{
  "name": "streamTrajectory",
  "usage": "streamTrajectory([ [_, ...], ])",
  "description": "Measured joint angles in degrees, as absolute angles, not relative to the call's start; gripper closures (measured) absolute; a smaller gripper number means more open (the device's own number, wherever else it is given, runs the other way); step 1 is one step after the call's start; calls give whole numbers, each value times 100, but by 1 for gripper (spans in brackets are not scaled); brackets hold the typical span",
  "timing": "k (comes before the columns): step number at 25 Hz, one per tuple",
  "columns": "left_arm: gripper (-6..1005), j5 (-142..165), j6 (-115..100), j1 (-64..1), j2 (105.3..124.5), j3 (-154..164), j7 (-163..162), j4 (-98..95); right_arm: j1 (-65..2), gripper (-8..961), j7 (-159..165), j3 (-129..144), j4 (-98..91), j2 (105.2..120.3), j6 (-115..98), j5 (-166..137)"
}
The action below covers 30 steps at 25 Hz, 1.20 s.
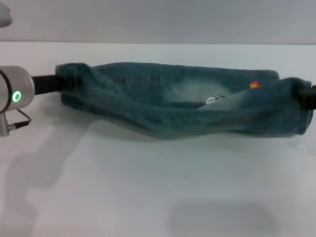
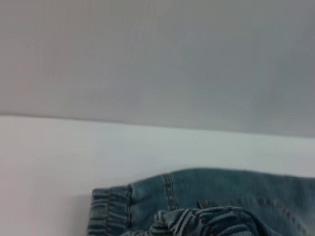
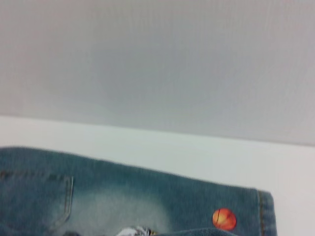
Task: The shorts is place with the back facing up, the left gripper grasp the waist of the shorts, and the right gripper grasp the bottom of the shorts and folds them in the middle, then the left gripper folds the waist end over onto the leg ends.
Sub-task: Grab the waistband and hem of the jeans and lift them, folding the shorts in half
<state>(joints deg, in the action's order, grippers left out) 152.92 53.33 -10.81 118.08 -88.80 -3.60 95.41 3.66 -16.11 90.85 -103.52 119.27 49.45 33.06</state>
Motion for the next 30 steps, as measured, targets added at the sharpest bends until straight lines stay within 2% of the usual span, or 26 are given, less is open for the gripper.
streamTrajectory([
  [18, 780, 15116, 4359, -1552, 11816, -8844, -510, 8647, 188, 912, -1616, 8874, -9849, 11909, 3975, 3492],
  [30, 722, 14784, 3781, -1808, 11806, -8858, -422, 8187, -25, 913, -1735, 8563, -9142, 11880, 3522, 3949],
])
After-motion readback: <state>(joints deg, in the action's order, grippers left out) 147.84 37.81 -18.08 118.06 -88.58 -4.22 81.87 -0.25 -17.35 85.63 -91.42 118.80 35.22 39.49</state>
